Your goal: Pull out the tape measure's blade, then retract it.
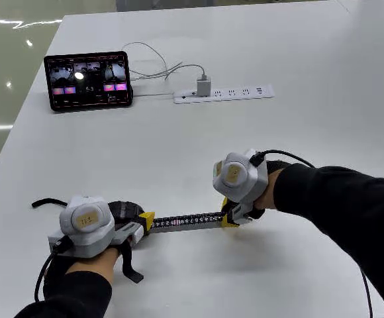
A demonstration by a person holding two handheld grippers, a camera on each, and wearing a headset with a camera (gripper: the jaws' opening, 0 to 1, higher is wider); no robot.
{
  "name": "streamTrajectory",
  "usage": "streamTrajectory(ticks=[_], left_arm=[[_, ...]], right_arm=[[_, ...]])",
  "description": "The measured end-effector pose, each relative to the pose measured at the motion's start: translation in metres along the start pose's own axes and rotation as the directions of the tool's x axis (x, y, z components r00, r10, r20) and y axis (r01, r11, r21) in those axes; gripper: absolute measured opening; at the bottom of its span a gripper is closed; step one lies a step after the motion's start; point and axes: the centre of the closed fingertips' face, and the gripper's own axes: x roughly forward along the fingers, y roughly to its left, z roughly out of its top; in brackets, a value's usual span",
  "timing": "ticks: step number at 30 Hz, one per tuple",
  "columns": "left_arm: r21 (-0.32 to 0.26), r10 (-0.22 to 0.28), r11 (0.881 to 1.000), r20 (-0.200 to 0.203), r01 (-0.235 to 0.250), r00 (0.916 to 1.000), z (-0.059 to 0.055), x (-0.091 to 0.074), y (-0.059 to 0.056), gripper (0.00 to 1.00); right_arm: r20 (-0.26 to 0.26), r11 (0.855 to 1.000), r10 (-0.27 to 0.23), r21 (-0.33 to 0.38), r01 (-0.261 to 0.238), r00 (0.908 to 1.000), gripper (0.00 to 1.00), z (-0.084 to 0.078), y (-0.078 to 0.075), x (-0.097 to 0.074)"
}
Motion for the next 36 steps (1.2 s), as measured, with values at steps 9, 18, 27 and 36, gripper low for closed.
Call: streamTrajectory(ticks=[9,18,27,36], left_arm=[[-0.004,-0.002,1.0,-0.002,0.002,1.0,-0.0004,0.0,-0.0002,0.6],[-0.005,0.0,1.0,-0.003,0.0,1.0,-0.0006,0.0003,0.0,0.6],[-0.008,-0.001,1.0,-0.001,0.001,1.0,-0.0007,0.0009,0.0001,0.6],[-0.011,-0.003,1.0,-0.004,0.003,1.0,-0.0008,0.0013,0.0002,0.6]], right_arm=[[0.004,1.0,-0.001,-0.006,0.001,1.0,0.08,0.0028,0.0008,0.0021],[-0.016,1.0,-0.004,-0.029,0.003,0.9999,0.08,0.0047,0.0007,0.0037],[-0.005,1.0,-0.005,-0.004,0.005,1.0,0.08,0.0073,0.0009,0.0045],[-0.006,1.0,-0.002,-0.013,0.002,1.0,0.08,0.0095,0.002,0.0054]])
